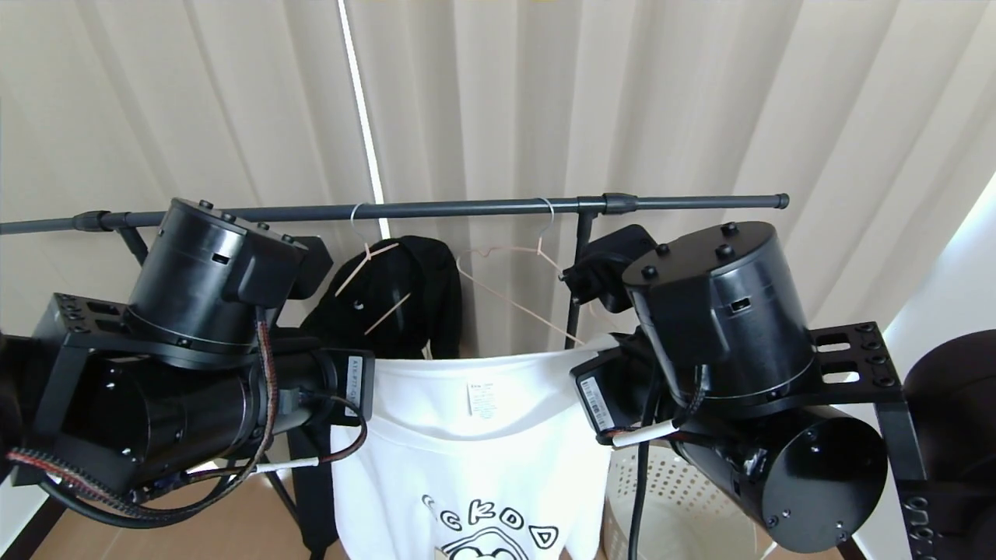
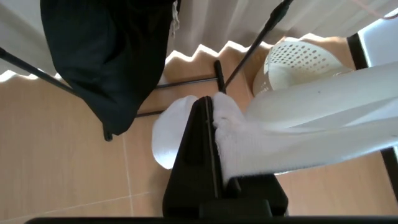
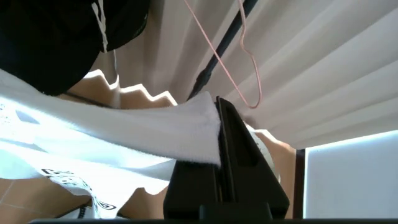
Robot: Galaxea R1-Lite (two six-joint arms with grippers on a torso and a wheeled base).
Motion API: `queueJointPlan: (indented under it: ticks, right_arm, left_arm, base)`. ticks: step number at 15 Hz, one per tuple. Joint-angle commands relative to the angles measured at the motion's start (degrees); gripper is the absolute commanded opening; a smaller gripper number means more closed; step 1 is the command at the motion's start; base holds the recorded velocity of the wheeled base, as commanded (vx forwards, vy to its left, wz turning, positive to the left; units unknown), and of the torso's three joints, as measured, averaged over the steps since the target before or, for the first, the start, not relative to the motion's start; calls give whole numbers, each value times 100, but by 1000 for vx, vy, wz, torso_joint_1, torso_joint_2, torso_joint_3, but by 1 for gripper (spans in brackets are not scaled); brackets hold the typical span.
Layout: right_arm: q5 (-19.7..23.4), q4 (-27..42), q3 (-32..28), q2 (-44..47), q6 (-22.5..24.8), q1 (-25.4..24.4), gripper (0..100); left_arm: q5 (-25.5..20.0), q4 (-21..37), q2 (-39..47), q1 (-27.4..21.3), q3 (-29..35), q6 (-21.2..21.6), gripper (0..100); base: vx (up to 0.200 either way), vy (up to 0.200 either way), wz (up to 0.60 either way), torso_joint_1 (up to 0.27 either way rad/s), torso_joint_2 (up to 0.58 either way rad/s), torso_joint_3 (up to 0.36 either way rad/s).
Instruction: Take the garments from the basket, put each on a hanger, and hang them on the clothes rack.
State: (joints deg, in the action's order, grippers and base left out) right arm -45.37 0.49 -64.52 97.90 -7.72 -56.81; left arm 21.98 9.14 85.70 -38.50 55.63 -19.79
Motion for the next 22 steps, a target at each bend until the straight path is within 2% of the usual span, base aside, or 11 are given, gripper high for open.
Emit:
queueJointPlan:
  ticks: [1, 4, 5, 7, 9, 12, 13, 14, 17, 20, 22]
  right_arm:
    - [-15, 4, 72, -184, 25, -6, 0]
    - [-15, 4, 89, -193, 121, 56, 0]
    - [-15, 4, 98, -184, 139, 144, 0]
    - [-7, -5, 98, -157, 192, 232, 0]
    - [11, -14, 142, -140, 323, 443, 0]
    - [20, -22, 265, -140, 526, 601, 0]
    - [29, -31, 300, -122, 622, 653, 0]
    - [29, -49, 300, -43, 657, 759, 0]
    - [37, -58, 397, -52, 780, 794, 0]
    - [37, -58, 757, -298, 1273, 935, 0]
    - [143, -49, 1074, -597, 1782, 1154, 0]
  left_arm:
    - [-1, -185, -1, -9, -78, 89, 0]
    - [-1, -422, 131, -61, -122, 247, 0]
    - [-1, -492, 140, -70, -175, 256, 100]
    - [-36, -519, 158, -70, -201, 265, 100]
    - [-282, -528, 140, -79, -289, 291, 100]
    - [-871, -528, 26, -70, -368, 379, 100]
    - [-1319, -519, -89, -61, -474, 476, 100]
    - [-1495, -536, -185, -26, -658, 748, 100]
    - [-1521, -967, -238, 97, -975, 880, 100]
    - [-1477, -1055, -229, 97, -966, 880, 100]
    - [-1460, -1134, -212, 97, -887, 880, 100]
  base:
    - [0, 0, 0, 0, 0, 0]
    - [0, 0, 0, 0, 0, 0]
    - [0, 0, 0, 0, 0, 0]
    - [0, 0, 0, 0, 0, 0]
    - [0, 0, 0, 0, 0, 0]
    - [0, 0, 0, 0, 0, 0]
    - [0, 0, 0, 0, 0, 0]
    - [0, 0, 0, 0, 0, 0]
    - [0, 0, 0, 0, 0, 0]
    - [0, 0, 0, 0, 0, 0]
    - [0, 0, 0, 0, 0, 0]
